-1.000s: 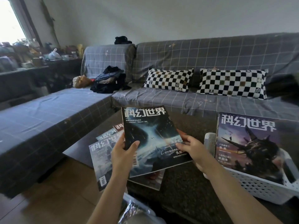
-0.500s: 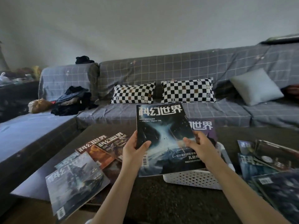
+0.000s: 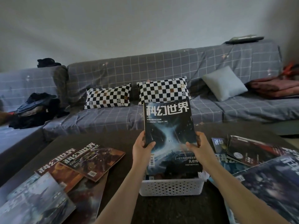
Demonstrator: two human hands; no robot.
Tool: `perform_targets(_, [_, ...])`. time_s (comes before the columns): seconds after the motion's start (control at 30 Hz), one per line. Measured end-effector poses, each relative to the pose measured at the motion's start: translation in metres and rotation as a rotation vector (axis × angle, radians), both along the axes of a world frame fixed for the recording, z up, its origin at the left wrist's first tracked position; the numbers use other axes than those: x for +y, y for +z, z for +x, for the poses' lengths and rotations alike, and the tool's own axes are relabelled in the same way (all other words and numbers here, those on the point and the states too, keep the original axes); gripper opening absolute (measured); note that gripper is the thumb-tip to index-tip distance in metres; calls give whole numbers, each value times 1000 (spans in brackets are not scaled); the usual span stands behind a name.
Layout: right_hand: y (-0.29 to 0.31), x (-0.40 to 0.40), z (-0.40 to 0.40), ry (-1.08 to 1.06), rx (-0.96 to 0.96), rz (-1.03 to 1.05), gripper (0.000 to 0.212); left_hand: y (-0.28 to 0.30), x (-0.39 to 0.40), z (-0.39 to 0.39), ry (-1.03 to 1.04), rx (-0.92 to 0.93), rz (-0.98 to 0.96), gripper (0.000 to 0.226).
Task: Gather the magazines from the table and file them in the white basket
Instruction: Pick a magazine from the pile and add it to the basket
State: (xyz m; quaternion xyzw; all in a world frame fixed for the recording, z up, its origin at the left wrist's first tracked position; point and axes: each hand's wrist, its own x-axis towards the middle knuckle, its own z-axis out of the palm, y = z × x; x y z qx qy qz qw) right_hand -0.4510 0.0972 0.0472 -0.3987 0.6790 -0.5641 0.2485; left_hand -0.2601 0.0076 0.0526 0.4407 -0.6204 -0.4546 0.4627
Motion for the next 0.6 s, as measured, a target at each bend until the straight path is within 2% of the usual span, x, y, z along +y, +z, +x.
perform_targets(0.13, [-15, -3, 3, 2, 124, 78, 52, -16, -1, 0, 40, -106, 31, 54])
perform_targets(0.23, [-21, -3, 6, -19, 240, 111, 50, -22, -1, 3, 82, -204, -7, 37])
perform_targets(0.37, [-22, -2, 7, -55, 317, 130, 46, -25, -2, 3, 143, -369, -12, 28])
perform_targets(0.47, [-22, -3, 12, -83, 379, 154, 40, -23, 1, 2, 161, -401, -31, 35])
perform_targets(0.6, [-24, -4, 12, -165, 450, 154, 20, -23, 3, 0, 141, -490, -40, 50])
